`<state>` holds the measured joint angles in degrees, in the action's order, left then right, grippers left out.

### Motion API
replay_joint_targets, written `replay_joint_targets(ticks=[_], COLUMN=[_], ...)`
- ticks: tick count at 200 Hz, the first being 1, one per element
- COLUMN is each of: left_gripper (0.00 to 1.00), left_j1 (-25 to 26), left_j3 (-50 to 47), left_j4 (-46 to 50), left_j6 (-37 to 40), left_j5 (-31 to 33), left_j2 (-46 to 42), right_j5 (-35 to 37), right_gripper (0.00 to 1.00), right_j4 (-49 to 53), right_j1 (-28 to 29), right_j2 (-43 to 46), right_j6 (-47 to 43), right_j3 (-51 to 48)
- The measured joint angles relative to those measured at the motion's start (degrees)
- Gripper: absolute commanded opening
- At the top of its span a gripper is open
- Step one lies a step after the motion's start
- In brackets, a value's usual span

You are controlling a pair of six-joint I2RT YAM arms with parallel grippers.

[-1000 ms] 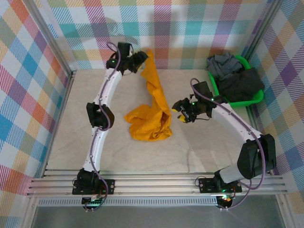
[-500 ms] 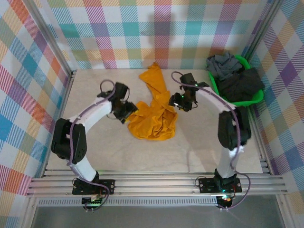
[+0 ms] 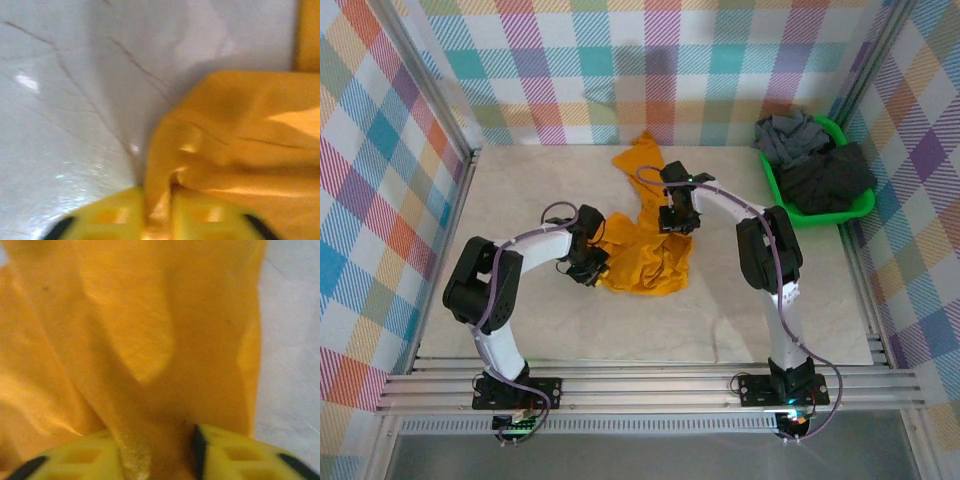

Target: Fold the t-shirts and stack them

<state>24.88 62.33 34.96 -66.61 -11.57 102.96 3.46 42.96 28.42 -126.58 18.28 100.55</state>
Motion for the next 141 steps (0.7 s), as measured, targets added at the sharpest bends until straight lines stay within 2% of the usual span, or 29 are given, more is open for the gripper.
replay_joint_targets(ticks=[17, 63, 72, 86, 113, 141], left_gripper=[0.0, 0.0, 0.0, 0.0, 0.0, 0.0], left_j1=[-0.33, -2.62, -4.09, -6.47, -11.47, -15.04], left_j3=[1.4, 2.58, 3.19, 4.39, 8.83, 13.64], left_j4=[0.9, 0.39, -0.15, -0.98, -2.56, -2.03], left_j6=[0.9, 3.74, 4.61, 5.9, 8.66, 10.91], left_j5=[0.94, 1.4, 1.62, 2.36, 5.4, 7.26], left_j2=[0.72, 1.62, 2.08, 2.95, 5.73, 7.21], right_j5=[2.25, 4.46, 4.13, 3.3, 1.31, -1.01], right_gripper=[0.19, 0.23, 0.17, 0.0, 0.0, 0.0], right_j4=[0.04, 0.72, 0.66, 0.31, -0.57, -1.57], right_j1=[-0.35, -2.89, -3.45, -4.33, -5.29, -5.55], right_j2=[0.09, 7.56, 10.03, 13.77, 19.58, 21.55], right_j6=[0.5, 2.16, 2.45, 3.34, 5.57, 8.09], right_j3=[-1.55, -8.74, -9.97, -11.61, -16.55, -22.95])
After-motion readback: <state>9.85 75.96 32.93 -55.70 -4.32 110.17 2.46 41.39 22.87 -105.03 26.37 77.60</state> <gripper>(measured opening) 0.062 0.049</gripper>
